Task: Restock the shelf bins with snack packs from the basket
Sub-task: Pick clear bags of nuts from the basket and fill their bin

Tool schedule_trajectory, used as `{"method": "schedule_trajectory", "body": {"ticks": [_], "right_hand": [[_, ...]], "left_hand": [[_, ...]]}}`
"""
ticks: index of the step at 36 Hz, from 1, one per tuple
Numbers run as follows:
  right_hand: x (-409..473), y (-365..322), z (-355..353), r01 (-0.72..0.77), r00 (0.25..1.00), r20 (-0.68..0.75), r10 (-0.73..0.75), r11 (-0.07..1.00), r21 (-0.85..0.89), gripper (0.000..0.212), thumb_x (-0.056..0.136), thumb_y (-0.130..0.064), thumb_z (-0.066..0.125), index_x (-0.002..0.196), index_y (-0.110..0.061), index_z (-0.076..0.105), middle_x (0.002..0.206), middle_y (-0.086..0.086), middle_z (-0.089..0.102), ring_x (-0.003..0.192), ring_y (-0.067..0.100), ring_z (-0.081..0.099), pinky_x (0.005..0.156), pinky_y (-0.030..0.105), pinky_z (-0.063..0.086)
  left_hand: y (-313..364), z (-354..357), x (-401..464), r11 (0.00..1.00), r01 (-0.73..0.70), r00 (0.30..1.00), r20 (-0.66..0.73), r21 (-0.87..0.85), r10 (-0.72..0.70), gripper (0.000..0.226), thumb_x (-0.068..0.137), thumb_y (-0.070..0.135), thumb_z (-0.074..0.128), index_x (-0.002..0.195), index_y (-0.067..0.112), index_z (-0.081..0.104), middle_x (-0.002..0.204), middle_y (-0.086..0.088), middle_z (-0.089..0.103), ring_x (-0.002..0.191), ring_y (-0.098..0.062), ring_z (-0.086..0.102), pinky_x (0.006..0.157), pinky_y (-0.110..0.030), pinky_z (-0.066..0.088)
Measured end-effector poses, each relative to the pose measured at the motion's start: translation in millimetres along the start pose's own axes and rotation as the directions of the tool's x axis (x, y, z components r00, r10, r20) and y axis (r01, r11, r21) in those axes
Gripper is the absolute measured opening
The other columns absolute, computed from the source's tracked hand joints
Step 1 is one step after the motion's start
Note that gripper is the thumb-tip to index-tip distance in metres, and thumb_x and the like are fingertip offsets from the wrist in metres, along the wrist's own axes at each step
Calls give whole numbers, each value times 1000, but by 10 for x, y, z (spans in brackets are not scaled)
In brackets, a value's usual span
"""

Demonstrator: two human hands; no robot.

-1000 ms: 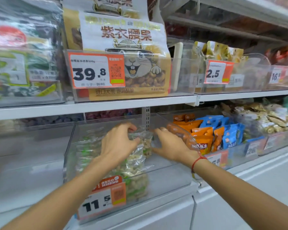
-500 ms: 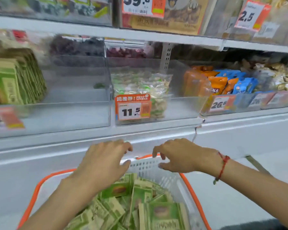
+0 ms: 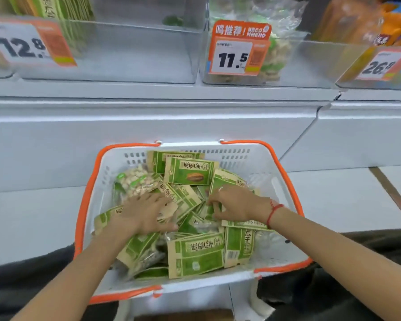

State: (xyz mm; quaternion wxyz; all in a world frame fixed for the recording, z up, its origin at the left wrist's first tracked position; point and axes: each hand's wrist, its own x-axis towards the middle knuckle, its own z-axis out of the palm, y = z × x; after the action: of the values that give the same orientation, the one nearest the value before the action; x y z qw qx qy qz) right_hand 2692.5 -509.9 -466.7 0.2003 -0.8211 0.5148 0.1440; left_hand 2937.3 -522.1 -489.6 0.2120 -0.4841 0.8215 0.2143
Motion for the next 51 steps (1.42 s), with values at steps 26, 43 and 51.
{"method": "schedule_trajectory", "body": {"ticks": [26, 43, 51], "right_hand": [[29, 253, -93, -71, 986, 165, 20, 948, 311, 26, 93, -13, 52, 78, -33, 48, 102, -4, 64, 88, 7, 59, 78, 23, 48], [-201, 612, -332, -280, 884, 9, 468, 513, 811, 6, 92, -4, 46, 91, -8, 50, 76, 4, 54, 67, 16, 53, 50, 16, 44], [-121, 625, -309, -267, 859, 25, 512, 405, 874, 13, 96, -5, 37, 89, -13, 45, 74, 8, 53, 60, 14, 48, 51, 16, 43]], "left_hand": [[183, 121, 91, 967, -72, 990, -97, 244, 98, 69, 83, 72, 40, 125, 20, 57, 135, 1, 47, 125, -20, 37, 106, -41, 26], [240, -251, 182, 796, -102, 914, -373, -596, -162, 21, 95, 32, 50, 100, 22, 68, 96, 12, 67, 64, -12, 55, 67, -34, 53], [277, -436, 223, 302, -79, 858, -218, -950, -464, 25, 101, 21, 41, 96, 11, 64, 106, -11, 65, 87, -30, 63, 87, -45, 52]]}}
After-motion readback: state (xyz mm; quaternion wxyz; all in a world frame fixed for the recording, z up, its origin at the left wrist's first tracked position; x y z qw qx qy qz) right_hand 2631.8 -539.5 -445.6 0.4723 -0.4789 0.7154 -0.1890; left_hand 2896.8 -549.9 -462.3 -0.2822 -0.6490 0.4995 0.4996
